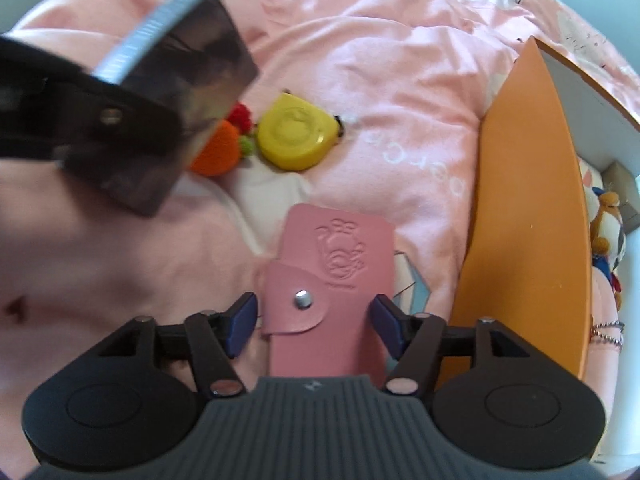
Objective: Organize objects
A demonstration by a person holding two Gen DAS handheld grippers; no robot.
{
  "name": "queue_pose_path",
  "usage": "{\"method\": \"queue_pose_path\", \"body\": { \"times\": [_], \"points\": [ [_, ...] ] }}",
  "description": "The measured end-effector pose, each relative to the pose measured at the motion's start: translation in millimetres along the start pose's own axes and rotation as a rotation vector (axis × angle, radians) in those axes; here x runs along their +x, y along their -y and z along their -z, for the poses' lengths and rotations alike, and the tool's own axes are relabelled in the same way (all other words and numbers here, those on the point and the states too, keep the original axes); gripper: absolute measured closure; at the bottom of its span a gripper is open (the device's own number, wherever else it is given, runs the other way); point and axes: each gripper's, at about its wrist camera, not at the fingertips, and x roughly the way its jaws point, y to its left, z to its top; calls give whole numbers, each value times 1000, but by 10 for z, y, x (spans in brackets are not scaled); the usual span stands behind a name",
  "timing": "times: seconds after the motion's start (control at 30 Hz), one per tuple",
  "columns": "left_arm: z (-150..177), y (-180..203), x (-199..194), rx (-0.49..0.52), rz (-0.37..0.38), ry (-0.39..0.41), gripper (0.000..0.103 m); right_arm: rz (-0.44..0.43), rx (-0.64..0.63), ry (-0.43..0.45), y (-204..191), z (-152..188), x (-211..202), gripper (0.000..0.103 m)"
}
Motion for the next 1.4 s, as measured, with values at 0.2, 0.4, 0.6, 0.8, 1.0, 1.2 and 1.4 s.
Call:
{"method": "queue_pose_path", "body": {
  "times": [0.2, 0.4, 0.6, 0.8, 1.0, 1.2, 1.4],
  "points": [
    [155, 15, -26, -49, -47, 53, 78, 52, 11, 12, 6, -11, 141, 35],
    [169, -22, -48, -84, -27, 59, 78, 37, 46, 32, 91, -30, -96, 60],
    [205, 13, -6, -110, 37, 52, 78, -82, 195, 100, 333, -85, -466, 73],
    [201, -45, 37, -167, 71, 28, 78, -236, 362, 60, 550, -144, -464, 73],
    [221, -102, 149, -207, 96, 2, 78, -177, 333, 31, 458, -145, -343, 74],
    [224, -112, 197, -213, 110, -6, 78, -58, 209, 58, 388, -189, -333, 78],
    [237, -78, 210, -196, 105, -9, 78, -94, 216, 53, 437, -196, -360, 80]
  ]
}}
